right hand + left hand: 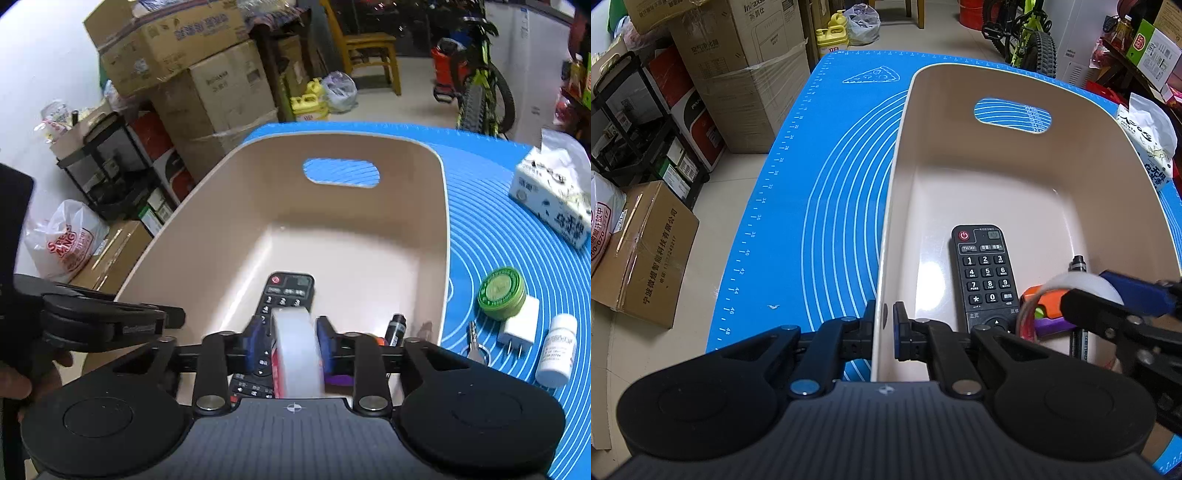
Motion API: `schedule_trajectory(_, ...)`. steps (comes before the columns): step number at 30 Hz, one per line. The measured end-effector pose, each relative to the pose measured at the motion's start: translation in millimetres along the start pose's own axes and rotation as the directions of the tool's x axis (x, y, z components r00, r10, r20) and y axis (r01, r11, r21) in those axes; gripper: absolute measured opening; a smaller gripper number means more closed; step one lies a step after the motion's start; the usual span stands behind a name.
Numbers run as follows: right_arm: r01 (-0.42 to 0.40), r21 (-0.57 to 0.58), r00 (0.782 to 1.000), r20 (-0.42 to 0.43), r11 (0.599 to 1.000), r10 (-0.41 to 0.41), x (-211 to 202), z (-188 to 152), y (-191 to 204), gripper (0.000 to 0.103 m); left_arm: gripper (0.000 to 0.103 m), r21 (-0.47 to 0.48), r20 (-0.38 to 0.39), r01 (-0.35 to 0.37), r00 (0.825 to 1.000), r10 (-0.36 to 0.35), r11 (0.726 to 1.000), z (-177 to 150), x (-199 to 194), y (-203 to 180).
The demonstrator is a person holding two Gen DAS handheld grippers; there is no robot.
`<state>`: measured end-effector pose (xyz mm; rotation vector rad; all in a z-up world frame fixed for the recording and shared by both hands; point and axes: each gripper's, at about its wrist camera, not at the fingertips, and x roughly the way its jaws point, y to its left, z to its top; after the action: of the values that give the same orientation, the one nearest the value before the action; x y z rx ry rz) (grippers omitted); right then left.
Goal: Organize rigid objects
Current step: 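Carry the tape roll with the right tool and release it into the bin, then move the right tool to the white pill bottle and grasp it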
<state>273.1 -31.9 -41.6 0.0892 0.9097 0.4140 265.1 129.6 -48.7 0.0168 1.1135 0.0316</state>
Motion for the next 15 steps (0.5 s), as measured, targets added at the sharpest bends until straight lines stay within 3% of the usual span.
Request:
schedule_trajectory(3,0.008,-0.02,0.999,0.044,1.0,-0.007,-13.2,2.5,-1.6,0.066,0.009,0.0,0.0,0.001,1.0,-0.001,1.0,0.2,0.0,-0.3)
schedule_trajectory(9,0.002,0.023,0.988,0.152,1.0,-0.005,-52.5,16.7,-25.2,0.071,0.009,0.0,0.001,-0.001,1.0,0.001,1.0,-0.6,-0.3,-1.2)
schedule_trajectory(15,0.1,0.094,0.968,0.221,0.99,-0.119,-79.4,19.2,-64.6,0.072,0.009,-0.002,0.0,0.0,1.0,0.0,1.0,-0.4,-0.9,-0.2)
